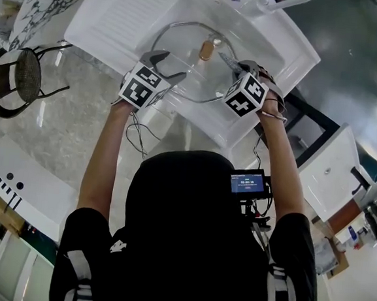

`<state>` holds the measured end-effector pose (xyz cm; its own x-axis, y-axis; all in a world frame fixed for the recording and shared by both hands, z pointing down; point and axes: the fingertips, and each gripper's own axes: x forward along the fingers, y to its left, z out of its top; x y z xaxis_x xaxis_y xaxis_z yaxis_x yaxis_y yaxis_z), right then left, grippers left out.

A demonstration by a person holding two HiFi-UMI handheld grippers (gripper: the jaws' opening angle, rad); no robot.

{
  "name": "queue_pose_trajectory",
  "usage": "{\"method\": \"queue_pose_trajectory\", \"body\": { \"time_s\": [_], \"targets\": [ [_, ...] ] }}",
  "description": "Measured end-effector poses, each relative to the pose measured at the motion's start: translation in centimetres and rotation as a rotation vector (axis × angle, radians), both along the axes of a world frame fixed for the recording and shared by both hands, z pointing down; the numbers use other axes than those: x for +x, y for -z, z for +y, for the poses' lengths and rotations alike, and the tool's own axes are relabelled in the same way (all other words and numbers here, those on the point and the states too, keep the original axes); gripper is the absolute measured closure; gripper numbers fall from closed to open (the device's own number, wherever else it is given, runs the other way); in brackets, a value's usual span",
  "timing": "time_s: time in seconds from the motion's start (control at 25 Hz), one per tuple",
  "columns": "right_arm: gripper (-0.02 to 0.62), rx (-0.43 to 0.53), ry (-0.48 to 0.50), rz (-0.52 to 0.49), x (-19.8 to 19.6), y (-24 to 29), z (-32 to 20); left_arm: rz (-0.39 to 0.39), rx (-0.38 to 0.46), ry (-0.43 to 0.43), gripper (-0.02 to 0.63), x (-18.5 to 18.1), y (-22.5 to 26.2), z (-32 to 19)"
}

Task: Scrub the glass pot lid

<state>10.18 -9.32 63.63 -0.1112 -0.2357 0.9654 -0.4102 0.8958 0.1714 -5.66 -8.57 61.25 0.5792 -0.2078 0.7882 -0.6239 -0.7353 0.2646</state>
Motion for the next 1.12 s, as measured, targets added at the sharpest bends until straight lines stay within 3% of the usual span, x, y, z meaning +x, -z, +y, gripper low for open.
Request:
{"method": "queue_pose_trajectory", "body": {
  "time_s": [0.2,0.52,0.72,0.88,1.12],
  "targets": [
    [0.526,0.042,-0.051,-0.041,-0.3,1.8,0.2,-0.038,0.03,0.037,0.307,-0.2,0.1,0.1],
    [0.526,0.097,-0.125,-0.128,-0.9,5.7,0.7,-0.096,0.111,0.001,0.399,-0.3,2.9,1.0],
    [0.526,0.156,-0.154,-0.2,-2.6,9.4,0.1,-0.063,0.168,0.099,0.5,-1.7,6.9,0.4],
    [0.526,0.201,-0.141,-0.253,-4.1,13.0,0.4,0.009,0.182,0.163,0.531,-1.7,10.9,0.9],
    [0.526,0.285,-0.135,-0.354,-6.6,18.1,-0.1,0.04,0.298,0.2,0.56,-2.0,15.4,0.1]
  ]
}}
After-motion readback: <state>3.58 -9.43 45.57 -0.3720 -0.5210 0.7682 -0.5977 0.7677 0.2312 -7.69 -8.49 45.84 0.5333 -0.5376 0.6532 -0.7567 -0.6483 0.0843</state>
